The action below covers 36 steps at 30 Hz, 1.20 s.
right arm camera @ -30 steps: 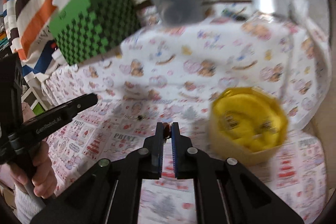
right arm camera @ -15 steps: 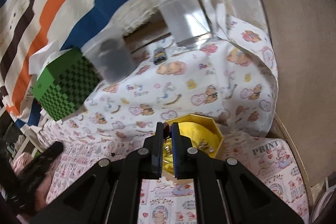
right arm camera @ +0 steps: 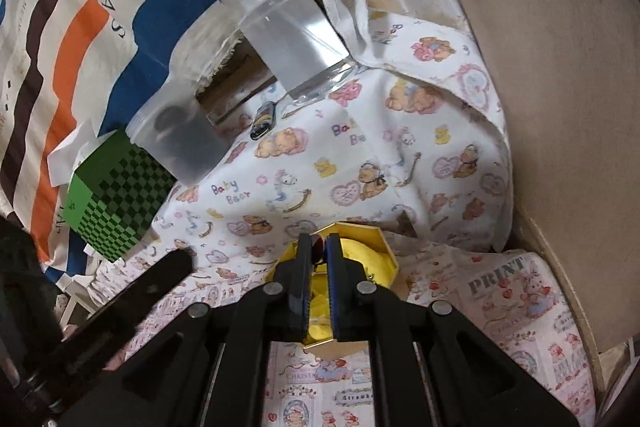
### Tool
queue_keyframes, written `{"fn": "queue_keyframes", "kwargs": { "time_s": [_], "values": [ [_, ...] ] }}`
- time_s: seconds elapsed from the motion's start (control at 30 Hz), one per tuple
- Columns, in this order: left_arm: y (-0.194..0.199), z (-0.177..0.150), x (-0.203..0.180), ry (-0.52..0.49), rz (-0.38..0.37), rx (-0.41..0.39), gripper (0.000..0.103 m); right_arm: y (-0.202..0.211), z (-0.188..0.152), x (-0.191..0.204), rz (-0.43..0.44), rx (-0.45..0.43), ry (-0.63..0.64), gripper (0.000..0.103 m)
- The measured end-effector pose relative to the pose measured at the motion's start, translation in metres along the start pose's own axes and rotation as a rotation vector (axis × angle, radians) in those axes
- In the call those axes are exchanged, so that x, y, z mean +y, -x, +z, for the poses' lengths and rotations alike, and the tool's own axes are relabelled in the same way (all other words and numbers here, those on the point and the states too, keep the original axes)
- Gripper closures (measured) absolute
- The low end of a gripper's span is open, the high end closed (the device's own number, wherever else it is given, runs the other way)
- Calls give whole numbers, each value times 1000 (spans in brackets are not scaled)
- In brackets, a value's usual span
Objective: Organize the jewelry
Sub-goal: 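Carry the rings in both grippers over the yellow box, then open both grippers to drop the rings into the yellow box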
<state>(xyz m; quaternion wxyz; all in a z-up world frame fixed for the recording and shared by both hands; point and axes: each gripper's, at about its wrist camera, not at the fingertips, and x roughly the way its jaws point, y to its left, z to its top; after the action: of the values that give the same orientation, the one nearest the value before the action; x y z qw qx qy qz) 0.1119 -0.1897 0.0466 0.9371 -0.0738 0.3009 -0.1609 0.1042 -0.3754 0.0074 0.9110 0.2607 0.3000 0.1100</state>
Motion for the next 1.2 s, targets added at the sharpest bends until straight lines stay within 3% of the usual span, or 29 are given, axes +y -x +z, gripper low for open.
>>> {"fn": "queue_keyframes", "kwargs": {
  "time_s": [0.17,0.3,0.53,0.63,0.7,0.9,1.1,1.2],
  "values": [
    [-23,-9,2,8,-28,17,84,-15,-6,-2,-29,31,6,97],
    [-48,-20,8,25,-32,87,85,-19,-3,-8,-20,37,-15,97],
    [-57,-25,6,2,-34,109,84,-27,-5,-12,-30,57,-19,97],
    [-56,-25,11,16,-32,102,83,-31,-6,-11,-24,69,-14,96],
    [-54,-23,18,40,-32,98,70,-31,-7,-11,-20,65,-13,96],
    [-44,-14,38,78,31,52,69,-31,-6,-12,-1,73,-23,96],
    [-15,-6,38,5,89,-36,58,-25,-6,-7,17,65,-13,94],
    [-1,-4,46,-14,109,-41,56,-21,-6,-1,36,64,7,94]
  ]
}}
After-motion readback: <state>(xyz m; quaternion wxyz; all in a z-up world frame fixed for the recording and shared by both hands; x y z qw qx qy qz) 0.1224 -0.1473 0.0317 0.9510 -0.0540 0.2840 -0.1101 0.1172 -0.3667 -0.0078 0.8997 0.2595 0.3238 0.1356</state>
